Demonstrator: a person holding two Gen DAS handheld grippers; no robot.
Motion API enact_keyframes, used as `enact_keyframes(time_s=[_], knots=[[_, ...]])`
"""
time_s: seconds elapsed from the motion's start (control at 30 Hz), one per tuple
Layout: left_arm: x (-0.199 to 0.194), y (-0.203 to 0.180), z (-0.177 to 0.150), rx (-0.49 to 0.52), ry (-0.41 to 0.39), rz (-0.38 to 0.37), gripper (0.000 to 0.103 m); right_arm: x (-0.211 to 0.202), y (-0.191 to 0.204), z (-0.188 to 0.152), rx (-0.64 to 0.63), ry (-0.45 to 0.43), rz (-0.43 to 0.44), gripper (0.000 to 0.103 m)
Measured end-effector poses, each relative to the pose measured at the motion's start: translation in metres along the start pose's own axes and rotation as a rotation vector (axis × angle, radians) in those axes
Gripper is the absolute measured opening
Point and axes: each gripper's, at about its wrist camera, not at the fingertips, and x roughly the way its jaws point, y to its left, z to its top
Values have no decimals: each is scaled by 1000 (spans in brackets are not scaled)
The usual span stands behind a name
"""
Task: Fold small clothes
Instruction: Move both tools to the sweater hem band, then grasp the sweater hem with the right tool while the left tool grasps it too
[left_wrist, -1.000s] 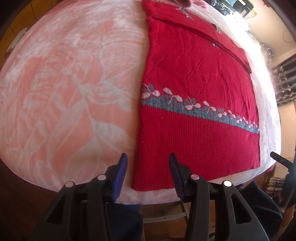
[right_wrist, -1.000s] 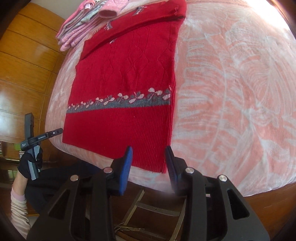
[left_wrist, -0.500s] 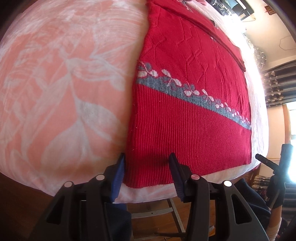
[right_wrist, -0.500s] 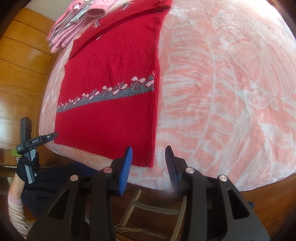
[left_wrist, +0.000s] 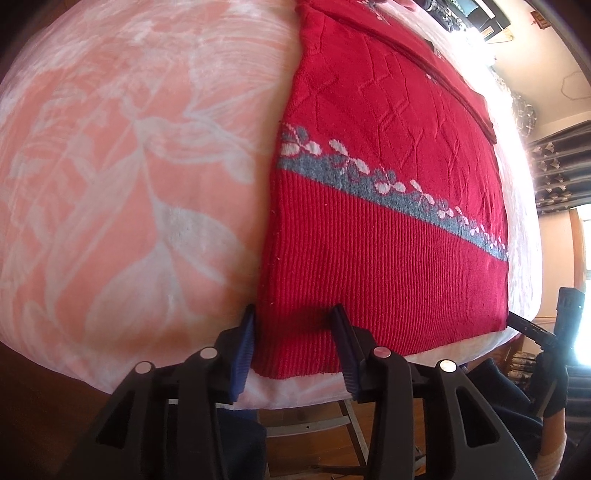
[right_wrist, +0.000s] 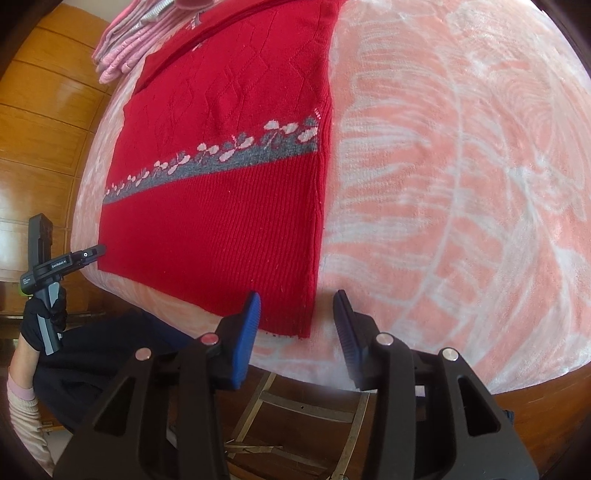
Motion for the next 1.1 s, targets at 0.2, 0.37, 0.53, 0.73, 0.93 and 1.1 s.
enact_keyframes(time_s=[0.2,0.37,0.53,0.73,0.93,1.1], knots=[[1,-4,0,30,-15,19,42,6,1,1,-9,-11,-11,41],[-2,1,0,23,-27,-25,17,8,8,0,-40,-6,5,11],[-7,0,0,22,-29,-74,8,-2,12,0,-35,-27,43,6],[-23,-4,6,0,-77,-128,8,-29,9,3,-6,-89,138,5],[-50,-9,19,-31,-151,-227,8,-56,12,17,28,-160,224,5],[-66,-15,40,-63,-217,-264,7,-78,11,39,82,-230,276,3]])
